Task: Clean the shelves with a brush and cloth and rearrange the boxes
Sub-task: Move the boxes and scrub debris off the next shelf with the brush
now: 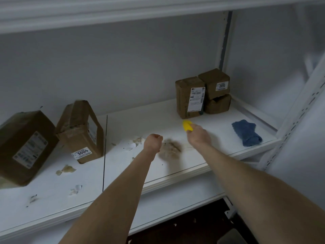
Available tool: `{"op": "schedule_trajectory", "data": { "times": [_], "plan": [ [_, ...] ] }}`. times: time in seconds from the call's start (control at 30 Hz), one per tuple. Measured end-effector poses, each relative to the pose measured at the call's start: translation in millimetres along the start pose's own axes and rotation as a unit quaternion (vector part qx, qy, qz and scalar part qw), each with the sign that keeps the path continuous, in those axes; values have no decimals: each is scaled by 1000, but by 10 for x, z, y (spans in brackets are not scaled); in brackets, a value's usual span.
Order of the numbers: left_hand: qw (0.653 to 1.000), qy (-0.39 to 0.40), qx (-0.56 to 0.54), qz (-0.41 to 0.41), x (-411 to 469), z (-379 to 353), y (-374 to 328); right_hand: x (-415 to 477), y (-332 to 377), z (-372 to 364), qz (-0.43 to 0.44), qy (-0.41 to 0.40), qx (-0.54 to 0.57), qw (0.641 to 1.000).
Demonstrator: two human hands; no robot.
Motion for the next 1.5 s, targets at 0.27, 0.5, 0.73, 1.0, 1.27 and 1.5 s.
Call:
{"op": "schedule_trajectory", "data": {
  "times": [0.27, 0.5, 0.73, 1.0, 1.27, 1.5],
  "plan": [
    [1000, 0, 9, 7, 58, 112, 144, -36, -248, -173, -23, 32, -36, 999],
    [1000, 9, 1, 5, 56, -19, 46, -178, 296, -654, 37, 94, 4, 995],
    [1000, 14, 13, -19, 81, -14, -64, 29, -130, 107, -12, -44, 32, 998],
    [1000, 8, 19, -4, 103, -20, 20, -3, -615, 282, -76, -67, -34, 994],
    [1000, 8, 29, 9, 114, 44, 63, -165, 14, -192, -25, -7, -28, 999],
    [1000, 5, 17, -2, 85, 117, -20, -185, 233, -319, 3, 13, 12, 1000]
  ]
}}
Point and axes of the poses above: each hand's wrist, its own x-axis towards the middle knuckle, its own z-axis out of the back of the hand, y = z × x, the point moved 10 cm from there along x, towards the middle knuckle, and after that the axes turned 7 degrees about z, right-handed, at the moved point
